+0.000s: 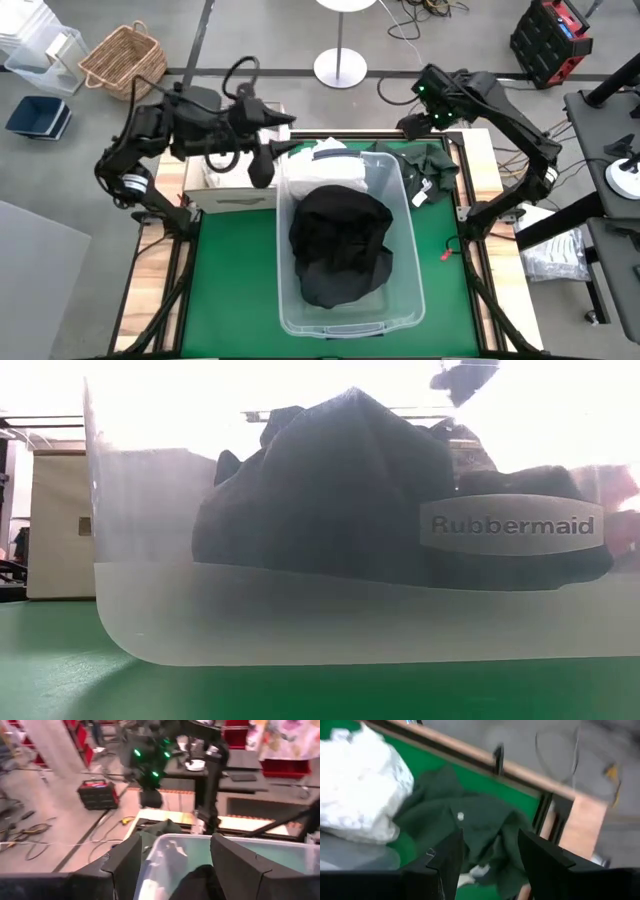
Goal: Sort clothes
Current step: Put the white dress into the white laundry organizer
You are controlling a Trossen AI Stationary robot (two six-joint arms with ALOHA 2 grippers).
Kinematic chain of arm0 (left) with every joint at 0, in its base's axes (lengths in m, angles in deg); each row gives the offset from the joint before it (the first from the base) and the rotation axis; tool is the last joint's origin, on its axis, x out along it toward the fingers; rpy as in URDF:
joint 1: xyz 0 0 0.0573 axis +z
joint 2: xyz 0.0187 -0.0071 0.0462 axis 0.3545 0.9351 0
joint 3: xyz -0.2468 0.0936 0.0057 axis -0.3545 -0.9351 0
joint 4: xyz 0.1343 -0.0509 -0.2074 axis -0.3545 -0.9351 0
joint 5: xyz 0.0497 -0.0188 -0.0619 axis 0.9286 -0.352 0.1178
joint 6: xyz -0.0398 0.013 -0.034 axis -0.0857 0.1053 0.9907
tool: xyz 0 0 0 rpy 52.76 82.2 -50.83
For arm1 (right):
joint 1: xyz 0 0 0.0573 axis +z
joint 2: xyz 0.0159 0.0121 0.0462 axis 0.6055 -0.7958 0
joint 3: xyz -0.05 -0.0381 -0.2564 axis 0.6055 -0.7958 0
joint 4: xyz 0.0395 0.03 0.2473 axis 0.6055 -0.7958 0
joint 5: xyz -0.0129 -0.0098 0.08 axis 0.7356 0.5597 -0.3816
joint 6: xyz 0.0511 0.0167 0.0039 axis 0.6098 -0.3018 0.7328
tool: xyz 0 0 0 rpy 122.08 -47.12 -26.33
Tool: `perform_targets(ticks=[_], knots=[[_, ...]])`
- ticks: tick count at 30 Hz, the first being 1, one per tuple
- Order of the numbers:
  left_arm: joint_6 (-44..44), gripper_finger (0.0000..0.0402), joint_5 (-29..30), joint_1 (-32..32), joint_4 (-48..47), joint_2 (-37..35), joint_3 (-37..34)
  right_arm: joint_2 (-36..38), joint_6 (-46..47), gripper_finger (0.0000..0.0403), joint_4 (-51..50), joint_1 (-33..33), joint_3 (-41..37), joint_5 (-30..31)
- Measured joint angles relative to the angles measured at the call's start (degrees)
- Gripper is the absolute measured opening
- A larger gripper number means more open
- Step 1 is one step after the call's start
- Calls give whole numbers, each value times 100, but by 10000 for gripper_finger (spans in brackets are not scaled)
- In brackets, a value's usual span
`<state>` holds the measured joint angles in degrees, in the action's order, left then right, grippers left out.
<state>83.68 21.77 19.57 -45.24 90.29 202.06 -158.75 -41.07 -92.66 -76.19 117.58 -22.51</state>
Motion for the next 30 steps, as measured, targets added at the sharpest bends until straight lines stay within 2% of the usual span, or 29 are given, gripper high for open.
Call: perform_targets(ticks=[2, 10, 17, 24, 30], knots=[[2, 213, 207, 0, -95, -65, 0, 0, 201, 183, -1, -133, -322, -157], [240, 213, 1417, 0, -1079, -139, 0, 47, 355, 183, 44, -411, -1346, -172], [698, 213, 1618, 0, -1565, -166, 0, 105, 323, 195, 266, -543, -1632, -154], [1886, 213, 1925, 2, -3091, -279, 0, 216, 97, 219, 665, -537, -1637, -154], [2050, 213, 1887, -39, -3022, -417, -44, 286, -71, 235, 1427, -537, -1637, -413]])
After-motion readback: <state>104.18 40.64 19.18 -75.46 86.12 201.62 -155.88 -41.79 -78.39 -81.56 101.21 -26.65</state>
